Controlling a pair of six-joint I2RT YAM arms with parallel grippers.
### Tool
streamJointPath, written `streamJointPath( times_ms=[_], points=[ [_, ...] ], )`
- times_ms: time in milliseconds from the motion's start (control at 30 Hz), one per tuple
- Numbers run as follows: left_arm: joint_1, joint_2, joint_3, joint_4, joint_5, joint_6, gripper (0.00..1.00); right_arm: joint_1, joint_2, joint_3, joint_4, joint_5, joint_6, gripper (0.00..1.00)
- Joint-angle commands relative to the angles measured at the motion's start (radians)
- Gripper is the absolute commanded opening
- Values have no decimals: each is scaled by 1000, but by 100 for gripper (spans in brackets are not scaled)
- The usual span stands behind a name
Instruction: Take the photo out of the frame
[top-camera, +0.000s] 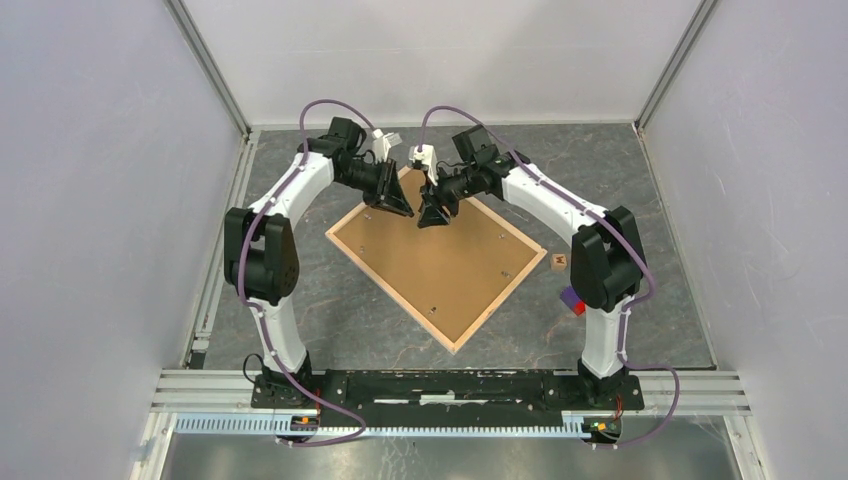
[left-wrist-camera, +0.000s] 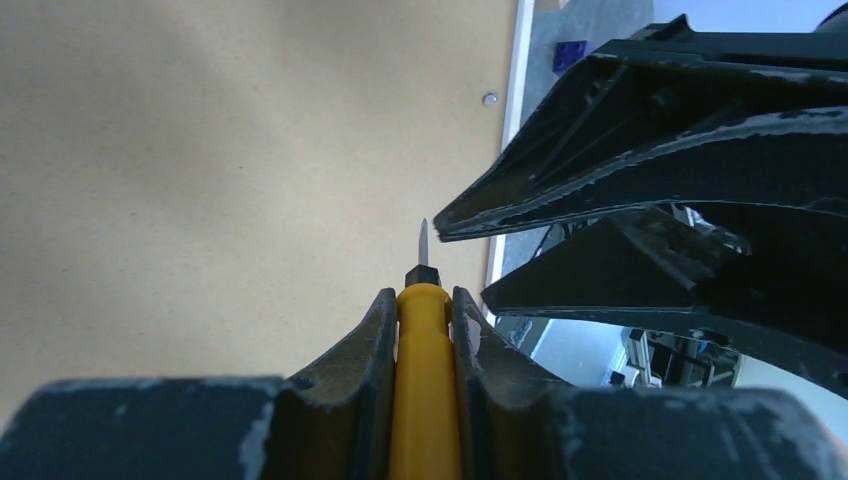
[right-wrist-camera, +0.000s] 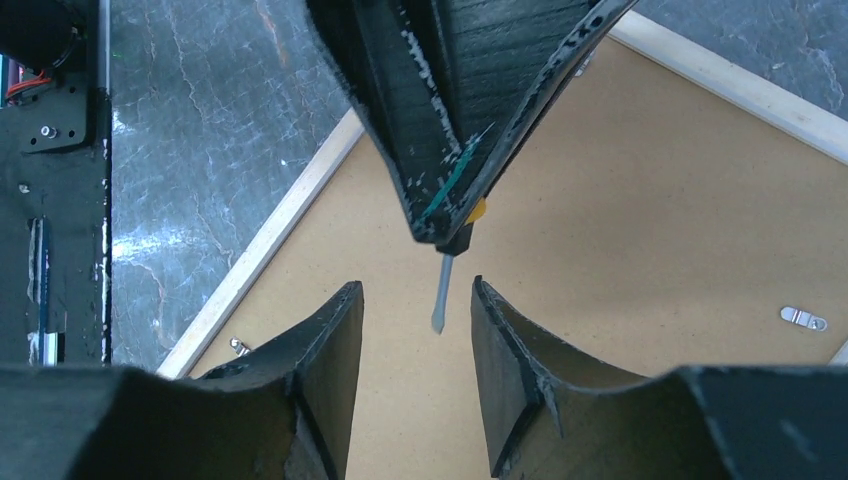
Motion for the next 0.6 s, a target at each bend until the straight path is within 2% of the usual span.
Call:
streamJointPath(
  times_ms=[0, 400, 467, 533, 567],
  points=[
    [-12, -32, -8, 2, 84, -42, 2, 4, -6, -12, 30, 18, 22, 47],
    [-21, -15, 14, 2, 129, -48, 2, 23, 12, -37, 26, 61, 20, 31],
    [-25, -15, 16, 2, 129, -48, 2, 22, 14, -30, 29, 61, 29, 23],
    [-26, -14, 20, 2, 127, -48, 2, 22, 16, -24, 35, 64, 40, 5],
    [-26, -13, 22, 2, 118, -48, 3, 22, 17, -22, 35, 67, 44, 0]
  ],
)
